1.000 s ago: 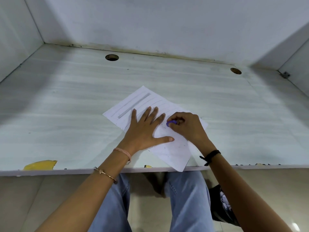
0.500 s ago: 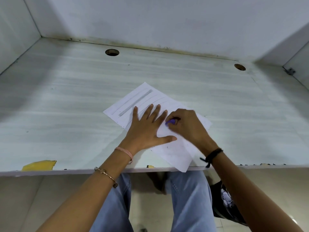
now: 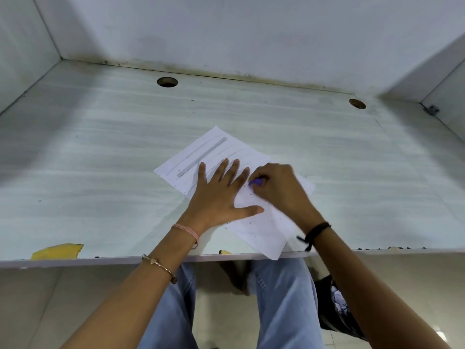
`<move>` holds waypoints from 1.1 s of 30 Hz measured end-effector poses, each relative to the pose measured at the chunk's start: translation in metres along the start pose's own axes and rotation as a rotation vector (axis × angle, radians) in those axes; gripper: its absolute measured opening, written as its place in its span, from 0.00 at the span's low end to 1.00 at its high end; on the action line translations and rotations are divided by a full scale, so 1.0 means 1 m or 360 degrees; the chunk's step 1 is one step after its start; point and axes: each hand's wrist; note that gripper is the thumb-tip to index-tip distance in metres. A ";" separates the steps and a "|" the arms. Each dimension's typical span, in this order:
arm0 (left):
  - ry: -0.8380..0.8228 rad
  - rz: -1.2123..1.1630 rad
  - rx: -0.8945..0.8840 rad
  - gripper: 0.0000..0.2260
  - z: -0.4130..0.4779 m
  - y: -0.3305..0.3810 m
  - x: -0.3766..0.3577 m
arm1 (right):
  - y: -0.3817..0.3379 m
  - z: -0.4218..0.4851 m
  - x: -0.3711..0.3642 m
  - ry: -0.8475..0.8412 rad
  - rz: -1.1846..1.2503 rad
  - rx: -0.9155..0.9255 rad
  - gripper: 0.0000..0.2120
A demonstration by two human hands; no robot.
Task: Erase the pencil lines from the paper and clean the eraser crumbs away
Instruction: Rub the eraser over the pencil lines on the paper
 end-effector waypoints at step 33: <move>-0.0022 0.0004 -0.0001 0.46 -0.001 -0.002 0.001 | 0.027 0.005 0.007 0.0103 0.0131 -0.0023 0.06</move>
Point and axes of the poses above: each hand's wrist, its own z-axis towards the middle knuckle, its own x-axis out of the back of the hand, y = z × x, and after that the axes turned 2 degrees about -y, right-handed
